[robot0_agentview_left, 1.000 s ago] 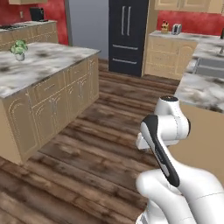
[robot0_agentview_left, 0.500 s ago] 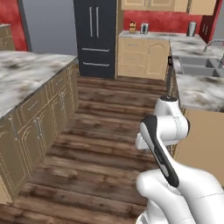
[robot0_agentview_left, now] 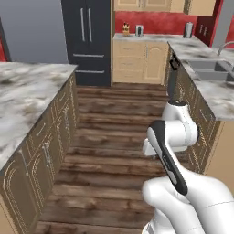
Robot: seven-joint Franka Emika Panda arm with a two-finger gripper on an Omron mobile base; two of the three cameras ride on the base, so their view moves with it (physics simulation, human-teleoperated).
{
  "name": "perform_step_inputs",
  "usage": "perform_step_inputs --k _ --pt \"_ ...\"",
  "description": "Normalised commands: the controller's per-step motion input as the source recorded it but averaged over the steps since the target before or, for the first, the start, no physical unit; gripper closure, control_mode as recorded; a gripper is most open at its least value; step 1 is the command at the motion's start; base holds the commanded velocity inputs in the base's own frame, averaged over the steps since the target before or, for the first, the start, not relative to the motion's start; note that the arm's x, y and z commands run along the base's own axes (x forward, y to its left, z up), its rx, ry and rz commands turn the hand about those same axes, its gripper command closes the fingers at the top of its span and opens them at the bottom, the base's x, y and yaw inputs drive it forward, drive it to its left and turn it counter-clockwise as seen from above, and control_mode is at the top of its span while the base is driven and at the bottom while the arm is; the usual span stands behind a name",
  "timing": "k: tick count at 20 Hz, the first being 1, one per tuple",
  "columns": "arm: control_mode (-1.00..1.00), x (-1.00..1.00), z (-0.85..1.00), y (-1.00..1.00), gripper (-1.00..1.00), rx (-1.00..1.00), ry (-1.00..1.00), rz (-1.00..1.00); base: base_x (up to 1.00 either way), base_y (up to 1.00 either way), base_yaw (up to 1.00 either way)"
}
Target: Take the chicken drumsticks from the pan and place one on each plate on the dining counter.
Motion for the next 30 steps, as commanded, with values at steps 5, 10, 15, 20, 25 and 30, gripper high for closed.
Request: perform_step_inputs --k 5,10,15,20,25,30 --pt "1.00 0.00 0.00 0.00 -1.00 0.00 0.00 0.00 0.87 0.65 -0.32" --pt "1.00 0.00 0.00 0.00 -1.00 0.00 0.00 0.00 0.94 0.56 -0.16" --pt "1.00 0.00 0.00 0.00 -1.00 0.00 0.00 0.00 1.00 0.19 0.00" --pt "1.00 0.00 0.00 0.00 -1.00 0.00 0.00 0.00 1.00 0.02 -0.01" --pt "1.00 0.00 0.00 0.00 -1.00 0.00 0.00 0.00 1.00 0.00 0.00" --pt "1.00 0.00 0.00 0.00 -1.00 0.00 0.00 0.00 1.00 0.00 0.00"
